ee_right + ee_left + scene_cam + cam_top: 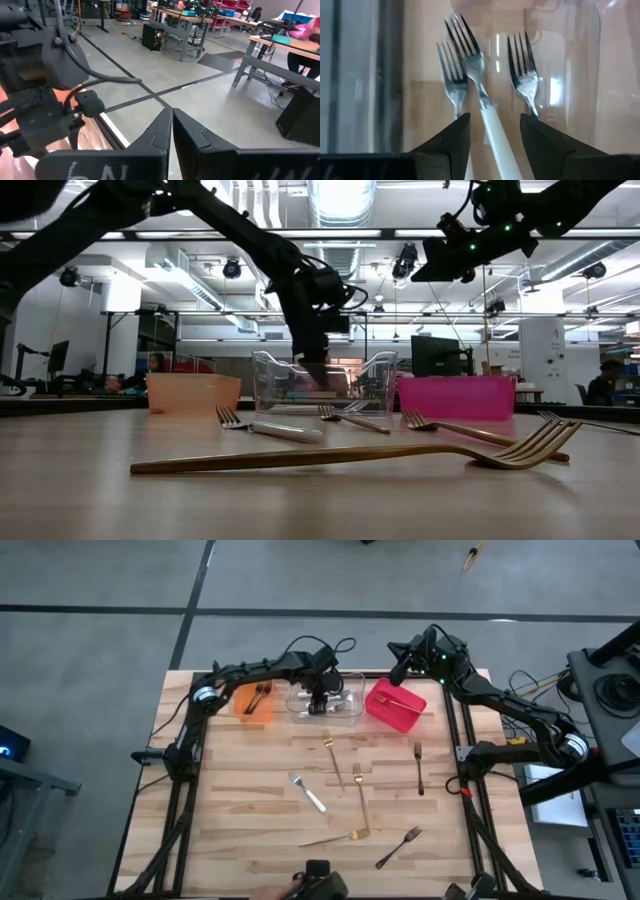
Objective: Sort silverware by color (type)
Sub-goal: Put the white fork into the transparent bin
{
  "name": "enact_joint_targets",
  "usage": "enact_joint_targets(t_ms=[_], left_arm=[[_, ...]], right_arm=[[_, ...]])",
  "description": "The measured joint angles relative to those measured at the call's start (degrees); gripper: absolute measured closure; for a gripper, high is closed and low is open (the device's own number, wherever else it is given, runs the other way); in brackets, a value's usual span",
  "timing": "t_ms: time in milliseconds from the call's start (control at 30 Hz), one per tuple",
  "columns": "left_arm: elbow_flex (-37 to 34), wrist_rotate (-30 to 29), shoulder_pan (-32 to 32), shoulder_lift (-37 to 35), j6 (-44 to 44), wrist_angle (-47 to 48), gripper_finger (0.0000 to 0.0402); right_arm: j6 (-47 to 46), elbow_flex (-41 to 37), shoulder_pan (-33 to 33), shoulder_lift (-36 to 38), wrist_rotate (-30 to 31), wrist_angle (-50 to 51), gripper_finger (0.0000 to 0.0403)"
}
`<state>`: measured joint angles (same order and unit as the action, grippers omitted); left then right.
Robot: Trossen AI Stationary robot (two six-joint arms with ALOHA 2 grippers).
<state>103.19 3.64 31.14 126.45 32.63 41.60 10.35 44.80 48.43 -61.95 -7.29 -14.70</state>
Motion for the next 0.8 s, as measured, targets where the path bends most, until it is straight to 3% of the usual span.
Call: enact_joint_targets(t_ms=[800], left_arm=[[2.63, 0.50, 0.81, 4.46, -7.83, 3.61, 0.0249]], right_arm=[[0.79, -0.02, -0.01, 0.00, -0.02, 0.81, 0.0394]])
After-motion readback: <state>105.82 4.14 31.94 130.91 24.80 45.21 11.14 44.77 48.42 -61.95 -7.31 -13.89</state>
